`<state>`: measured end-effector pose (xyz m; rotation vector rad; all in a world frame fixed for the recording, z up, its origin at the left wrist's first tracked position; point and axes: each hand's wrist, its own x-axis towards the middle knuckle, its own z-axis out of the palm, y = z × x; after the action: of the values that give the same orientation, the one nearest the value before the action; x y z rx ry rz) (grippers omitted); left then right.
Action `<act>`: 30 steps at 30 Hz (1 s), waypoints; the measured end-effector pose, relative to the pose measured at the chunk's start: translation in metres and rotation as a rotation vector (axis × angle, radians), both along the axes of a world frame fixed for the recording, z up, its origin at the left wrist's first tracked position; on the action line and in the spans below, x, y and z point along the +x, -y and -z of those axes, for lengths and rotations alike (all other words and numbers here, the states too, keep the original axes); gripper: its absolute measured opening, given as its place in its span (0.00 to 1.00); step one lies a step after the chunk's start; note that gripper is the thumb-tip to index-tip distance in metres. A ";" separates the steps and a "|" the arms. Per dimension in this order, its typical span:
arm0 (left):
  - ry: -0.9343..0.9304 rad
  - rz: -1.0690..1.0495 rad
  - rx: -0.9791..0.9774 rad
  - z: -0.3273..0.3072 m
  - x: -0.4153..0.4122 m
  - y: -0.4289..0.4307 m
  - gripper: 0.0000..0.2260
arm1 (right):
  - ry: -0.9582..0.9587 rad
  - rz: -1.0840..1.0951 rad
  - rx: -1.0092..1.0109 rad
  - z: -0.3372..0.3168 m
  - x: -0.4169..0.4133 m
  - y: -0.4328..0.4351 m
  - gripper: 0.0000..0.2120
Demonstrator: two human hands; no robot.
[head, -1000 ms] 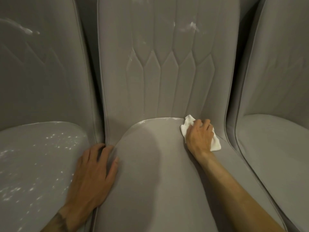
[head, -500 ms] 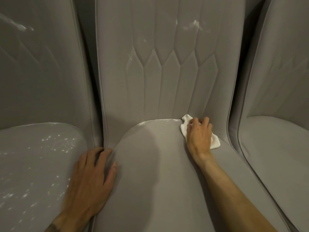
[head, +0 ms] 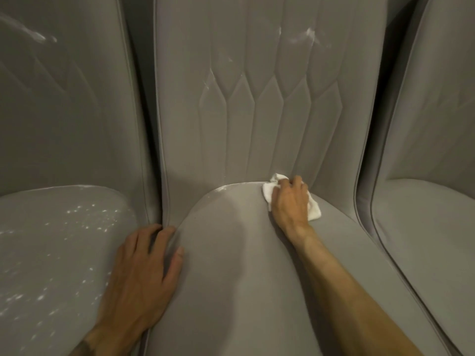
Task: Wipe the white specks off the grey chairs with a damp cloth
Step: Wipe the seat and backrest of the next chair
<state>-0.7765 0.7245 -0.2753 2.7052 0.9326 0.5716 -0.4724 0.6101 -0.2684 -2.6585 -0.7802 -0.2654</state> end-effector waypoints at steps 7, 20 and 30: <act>0.005 0.002 0.015 0.001 0.000 -0.001 0.23 | 0.154 -0.020 -0.062 0.004 0.021 0.051 0.09; 0.012 -0.007 0.003 -0.001 0.003 0.002 0.23 | 0.186 -0.098 -0.095 -0.004 0.006 0.018 0.11; 0.025 -0.001 0.033 0.006 0.002 -0.001 0.21 | 0.115 -0.060 -0.155 0.000 0.007 0.007 0.14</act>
<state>-0.7746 0.7255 -0.2815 2.7207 0.9257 0.6247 -0.4651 0.6028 -0.2686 -2.7785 -0.9515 -0.3576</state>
